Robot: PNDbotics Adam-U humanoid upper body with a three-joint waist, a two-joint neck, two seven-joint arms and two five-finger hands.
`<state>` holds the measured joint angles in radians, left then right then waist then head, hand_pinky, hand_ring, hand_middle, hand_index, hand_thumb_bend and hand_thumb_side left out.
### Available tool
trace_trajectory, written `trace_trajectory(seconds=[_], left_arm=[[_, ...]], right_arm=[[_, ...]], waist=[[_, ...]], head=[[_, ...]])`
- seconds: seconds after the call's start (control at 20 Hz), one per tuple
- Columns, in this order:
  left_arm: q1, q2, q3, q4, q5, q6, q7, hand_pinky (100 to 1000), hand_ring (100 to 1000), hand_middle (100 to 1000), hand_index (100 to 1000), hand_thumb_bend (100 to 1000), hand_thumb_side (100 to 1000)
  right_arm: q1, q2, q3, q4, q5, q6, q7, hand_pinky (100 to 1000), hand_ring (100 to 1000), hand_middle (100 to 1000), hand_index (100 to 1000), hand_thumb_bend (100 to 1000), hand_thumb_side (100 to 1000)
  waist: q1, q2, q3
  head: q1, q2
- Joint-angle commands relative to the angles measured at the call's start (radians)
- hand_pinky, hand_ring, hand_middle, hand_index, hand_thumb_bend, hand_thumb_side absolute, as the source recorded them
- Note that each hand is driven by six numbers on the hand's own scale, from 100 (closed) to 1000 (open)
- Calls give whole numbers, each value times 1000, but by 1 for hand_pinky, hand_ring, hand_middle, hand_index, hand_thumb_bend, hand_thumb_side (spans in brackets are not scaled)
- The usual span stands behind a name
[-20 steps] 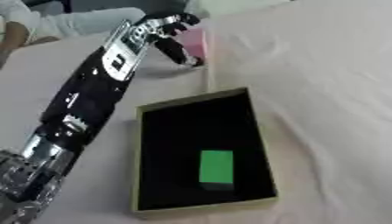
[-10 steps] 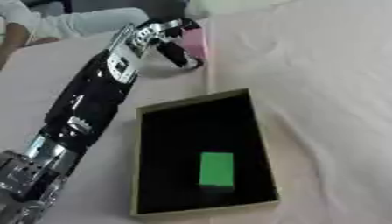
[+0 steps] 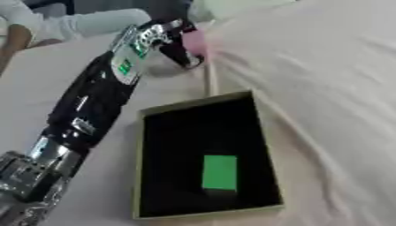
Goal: Pick up objects on the table and place them in the box.
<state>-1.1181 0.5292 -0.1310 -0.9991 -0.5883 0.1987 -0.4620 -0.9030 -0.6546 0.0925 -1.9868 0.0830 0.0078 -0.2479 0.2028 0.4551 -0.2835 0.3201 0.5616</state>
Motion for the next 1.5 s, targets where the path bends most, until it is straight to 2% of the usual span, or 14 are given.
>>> trace_trajectory(seconds=[0.05, 0.3, 0.35, 0.5, 0.65, 0.8, 1.0, 1.25, 1.3, 1.5], left_arm=[[-14, 38, 9, -16, 13, 3, 15, 763, 537, 496, 712, 100, 161], [-13, 42, -1, -53, 55, 4, 4, 775, 545, 509, 727, 100, 174], [-13, 43, -3, -64, 60, 2, 2, 792, 572, 546, 762, 100, 175], [-13, 48, -8, -98, 61, 3, 10, 807, 602, 581, 779, 100, 184], [-10, 52, -14, -124, 57, 7, 20, 883, 783, 840, 889, 100, 243], [-5, 52, -20, -137, 64, 9, 17, 882, 834, 914, 907, 100, 264], [0, 54, -27, -153, 72, 9, 8, 874, 822, 899, 894, 100, 277], [16, 62, -42, -220, 97, 8, 7, 809, 733, 839, 858, 100, 275], [23, 67, -52, -253, 104, 5, 5, 782, 702, 821, 846, 100, 270], [74, 107, -107, -438, 116, 11, -10, 748, 682, 794, 826, 100, 269]], right_arm=[[-5, -11, -10, -13, 7, 6, -1, 772, 660, 603, 815, 100, 528], [2, -12, -13, -13, 9, 11, -2, 772, 662, 603, 814, 100, 518], [2, -11, -13, -13, 8, 10, -2, 773, 662, 603, 814, 100, 519], [6, -10, -13, -13, 5, 9, 1, 774, 664, 604, 815, 100, 520], [7, -9, -14, -13, 0, 6, 2, 775, 666, 605, 816, 100, 520], [8, -6, -15, -13, -4, 3, 3, 775, 667, 605, 816, 100, 520], [11, -6, -17, -13, -7, 4, 1, 775, 668, 606, 816, 100, 522], [20, -7, -23, -13, -6, 6, -3, 775, 669, 607, 816, 100, 520], [24, -9, -26, -13, -5, 7, -6, 775, 670, 607, 816, 100, 517], [42, -16, -37, -13, -2, 10, -16, 775, 669, 608, 815, 100, 507]], waist=[[-14, -25, 4], [-19, -35, 10], [-20, -38, 11], [-23, -46, 15], [-26, -53, 17], [-28, -57, 17], [-30, -60, 19], [-36, -67, 29], [-38, -71, 34], [-47, -88, 57]], head=[[3, 4], [3, 15], [2, 18], [-1, 23], [-1, 25], [-1, 24], [-2, 25], [-12, 35], [-18, 40], [-55, 60]])
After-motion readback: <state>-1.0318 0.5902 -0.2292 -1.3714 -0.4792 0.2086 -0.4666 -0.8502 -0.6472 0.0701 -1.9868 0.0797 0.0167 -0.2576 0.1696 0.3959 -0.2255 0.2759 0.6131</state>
